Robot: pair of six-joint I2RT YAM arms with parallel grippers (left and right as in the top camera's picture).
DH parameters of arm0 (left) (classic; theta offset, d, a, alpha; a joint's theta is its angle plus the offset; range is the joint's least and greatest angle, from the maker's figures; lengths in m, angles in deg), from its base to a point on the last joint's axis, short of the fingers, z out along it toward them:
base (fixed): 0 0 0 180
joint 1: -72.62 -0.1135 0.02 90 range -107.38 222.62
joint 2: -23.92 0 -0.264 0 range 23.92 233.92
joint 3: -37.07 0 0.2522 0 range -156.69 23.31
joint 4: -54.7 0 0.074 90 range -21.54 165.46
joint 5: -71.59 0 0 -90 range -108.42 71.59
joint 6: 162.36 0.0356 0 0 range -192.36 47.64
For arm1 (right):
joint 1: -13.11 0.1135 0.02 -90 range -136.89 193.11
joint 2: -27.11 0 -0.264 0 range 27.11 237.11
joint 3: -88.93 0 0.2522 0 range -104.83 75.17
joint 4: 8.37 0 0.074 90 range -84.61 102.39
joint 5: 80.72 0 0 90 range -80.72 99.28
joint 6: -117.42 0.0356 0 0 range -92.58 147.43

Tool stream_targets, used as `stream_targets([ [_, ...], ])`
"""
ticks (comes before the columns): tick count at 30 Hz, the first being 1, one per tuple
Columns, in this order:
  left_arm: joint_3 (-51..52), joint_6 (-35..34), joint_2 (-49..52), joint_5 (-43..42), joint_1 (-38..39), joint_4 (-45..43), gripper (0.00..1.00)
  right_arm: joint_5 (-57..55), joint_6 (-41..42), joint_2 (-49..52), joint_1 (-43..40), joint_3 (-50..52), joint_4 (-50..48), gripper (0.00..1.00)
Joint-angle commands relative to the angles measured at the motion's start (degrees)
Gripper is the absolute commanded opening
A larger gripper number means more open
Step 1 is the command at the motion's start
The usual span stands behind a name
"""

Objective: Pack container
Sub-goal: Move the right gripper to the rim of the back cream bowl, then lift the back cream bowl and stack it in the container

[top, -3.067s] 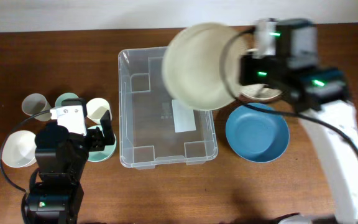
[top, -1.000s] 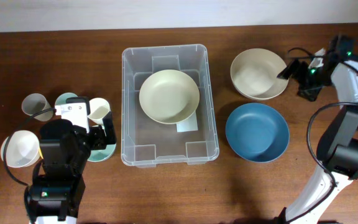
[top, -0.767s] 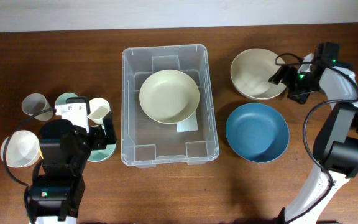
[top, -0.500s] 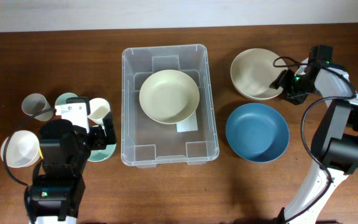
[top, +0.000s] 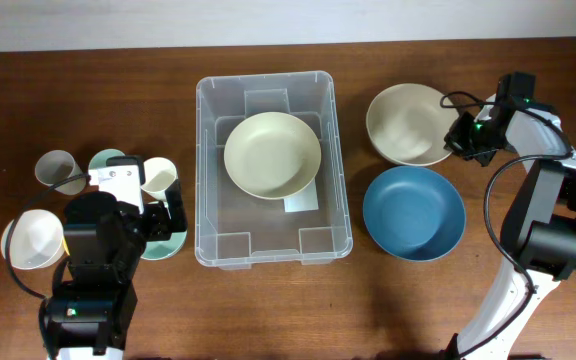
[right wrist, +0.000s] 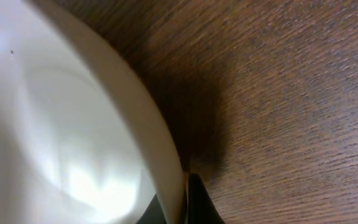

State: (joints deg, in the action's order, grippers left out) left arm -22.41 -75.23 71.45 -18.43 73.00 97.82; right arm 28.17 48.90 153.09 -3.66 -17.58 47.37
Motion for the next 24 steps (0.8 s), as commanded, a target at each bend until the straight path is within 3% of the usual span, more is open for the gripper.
stream_targets([
  [1, -1.01, -0.52, 0.04, -0.2, -0.31, -0.13, 1.0, -0.46, 0.04, 1.11, 0.33, 0.5, -0.02, 0.04],
  [6, -1.01, -0.55, 0.04, -0.22, -0.28, -0.13, 1.0, 0.5, -0.17, -0.98, 0.31, -3.52, 2.45, 0.04],
  [9, -1.01, -0.52, 0.04, -0.2, -0.28, -0.13, 1.0, 6.84, -0.17, -4.74, 0.26, -9.31, 5.09, 0.04],
  [14, -1.01, -0.55, 0.04, -0.2, -0.31, -0.07, 1.0, 9.33, -3.67, -9.49, 1.68, -19.65, 15.1, 0.04],
  [18, -1.01, -0.52, 0.04, -0.2, -0.28, 0.02, 1.0, 9.42, -11.43, -13.11, 7.19, -26.75, 25.99, 0.04],
  [24, -1.01, -0.52, 0.04, -0.22, -0.28, 0.04, 1.0, 8.7, -16.74, -15.82, 17.51, -28.55, 32.74, 0.04],
])
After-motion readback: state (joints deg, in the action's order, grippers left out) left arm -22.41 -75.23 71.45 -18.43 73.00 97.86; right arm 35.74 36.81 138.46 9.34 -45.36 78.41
